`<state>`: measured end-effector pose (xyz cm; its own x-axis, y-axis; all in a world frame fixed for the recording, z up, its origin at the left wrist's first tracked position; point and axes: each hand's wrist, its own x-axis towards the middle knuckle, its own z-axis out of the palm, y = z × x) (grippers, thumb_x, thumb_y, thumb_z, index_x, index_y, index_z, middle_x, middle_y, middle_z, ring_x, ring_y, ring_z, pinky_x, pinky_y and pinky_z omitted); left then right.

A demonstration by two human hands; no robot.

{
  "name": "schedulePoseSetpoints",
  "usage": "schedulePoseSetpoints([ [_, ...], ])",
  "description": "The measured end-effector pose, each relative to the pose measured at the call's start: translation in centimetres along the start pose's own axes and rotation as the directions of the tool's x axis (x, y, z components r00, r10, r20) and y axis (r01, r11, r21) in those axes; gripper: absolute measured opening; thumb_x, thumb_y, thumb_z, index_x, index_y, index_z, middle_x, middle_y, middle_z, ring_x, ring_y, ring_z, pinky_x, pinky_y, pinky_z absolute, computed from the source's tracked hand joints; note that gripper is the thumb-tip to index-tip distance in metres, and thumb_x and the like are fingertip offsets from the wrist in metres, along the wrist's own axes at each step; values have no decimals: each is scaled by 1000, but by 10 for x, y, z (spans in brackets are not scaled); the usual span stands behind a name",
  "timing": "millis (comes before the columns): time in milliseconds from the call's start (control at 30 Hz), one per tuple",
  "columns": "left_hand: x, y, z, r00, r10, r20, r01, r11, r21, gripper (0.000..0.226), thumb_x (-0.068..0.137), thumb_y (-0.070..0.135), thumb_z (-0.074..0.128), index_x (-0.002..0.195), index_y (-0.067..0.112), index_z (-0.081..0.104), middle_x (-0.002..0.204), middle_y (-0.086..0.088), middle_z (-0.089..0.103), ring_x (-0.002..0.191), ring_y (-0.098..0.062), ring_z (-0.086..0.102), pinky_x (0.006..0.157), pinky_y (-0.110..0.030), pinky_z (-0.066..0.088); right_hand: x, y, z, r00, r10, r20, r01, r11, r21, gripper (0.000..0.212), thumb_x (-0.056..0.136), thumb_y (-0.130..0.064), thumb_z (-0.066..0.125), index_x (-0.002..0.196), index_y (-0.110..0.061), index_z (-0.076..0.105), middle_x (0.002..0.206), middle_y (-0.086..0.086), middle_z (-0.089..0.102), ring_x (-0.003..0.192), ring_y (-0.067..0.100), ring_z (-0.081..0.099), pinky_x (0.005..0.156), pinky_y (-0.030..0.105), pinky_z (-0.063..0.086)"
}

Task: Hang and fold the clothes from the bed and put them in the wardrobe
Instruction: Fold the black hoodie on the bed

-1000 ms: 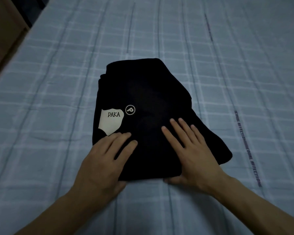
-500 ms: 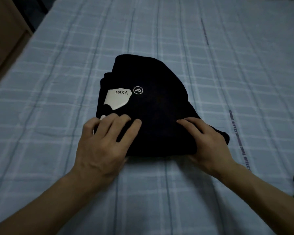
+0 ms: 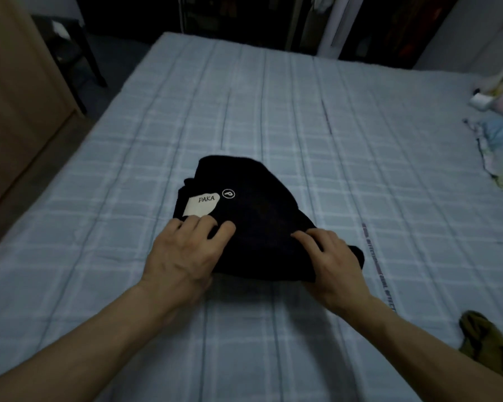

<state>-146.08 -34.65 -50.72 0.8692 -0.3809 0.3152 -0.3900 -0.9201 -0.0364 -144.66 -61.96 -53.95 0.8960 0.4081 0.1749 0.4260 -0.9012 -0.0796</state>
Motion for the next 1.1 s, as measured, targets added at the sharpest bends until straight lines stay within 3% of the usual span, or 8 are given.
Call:
schedulePoseSetpoints([
  [233, -34, 10, -133, 997, -71, 33, 70, 997, 45, 69, 45, 12, 80, 112, 14, 63, 90, -7, 62, 73, -31, 59, 60, -39, 44, -21, -38, -134, 993, -88, -78, 90, 996, 14, 68, 61, -25, 78, 125, -20, 58, 108, 3, 60, 90, 24, 60, 71, 34, 47],
  [333, -66, 27, -216, 992, -122, 29, 120, 991, 65, 57, 55, 22, 76, 110, 15, 62, 86, -5, 60, 67, -29, 57, 58, -36, 41, -44, -71, -207, 984, -155, -90, 158, 987, 25, 63, 66, -28, 75, 126, -21, 57, 105, 2, 61, 85, 24, 60, 68, 34, 49],
  [433, -118, 51, -306, 976, -218, 0, 217, 971, 96, 52, 63, 28, 76, 112, 15, 62, 100, -7, 60, 68, -29, 58, 58, -36, 41, -78, -114, -283, 965, -242, -104, 246, 969, 34, 63, 66, -29, 73, 125, -19, 56, 102, 3, 62, 82, 25, 61, 66, 35, 49],
  [533, -177, 78, -392, 942, -332, -48, 335, 934, 120, 63, 54, 25, 81, 113, 14, 62, 112, -9, 58, 74, -29, 60, 61, -37, 42, -118, -162, -348, 939, -302, -162, 316, 947, 64, 62, 65, -22, 75, 123, -16, 54, 95, 3, 62, 77, 26, 59, 63, 36, 48],
  [700, -278, 108, -501, 900, -412, -141, 433, 880, 196, 64, 52, 21, 80, 112, 12, 62, 108, -7, 63, 92, -31, 60, 65, -38, 46, -167, -241, -422, 852, -465, -241, 501, 858, 114, 62, 60, -17, 77, 119, -16, 57, 98, 4, 63, 80, 27, 61, 63, 36, 48],
  [833, -356, 124, -558, 874, -458, -161, 485, 836, 257, 62, 55, 24, 78, 114, 12, 61, 111, -6, 64, 93, -31, 60, 67, -41, 48, -196, -303, -453, 773, -576, -266, 619, 777, 116, 65, 59, -21, 78, 120, -17, 54, 98, 5, 64, 82, 30, 62, 65, 37, 48],
  [1100, -508, 139, -602, 710, -673, -210, 701, 644, 307, 76, 50, 29, 83, 118, 18, 51, 111, -4, 63, 92, -29, 59, 67, -40, 48, -232, -441, -453, 567, -792, -227, 824, 546, 152, 70, 60, -36, 77, 123, -24, 49, 105, 0, 64, 89, 25, 63, 69, 38, 50],
])
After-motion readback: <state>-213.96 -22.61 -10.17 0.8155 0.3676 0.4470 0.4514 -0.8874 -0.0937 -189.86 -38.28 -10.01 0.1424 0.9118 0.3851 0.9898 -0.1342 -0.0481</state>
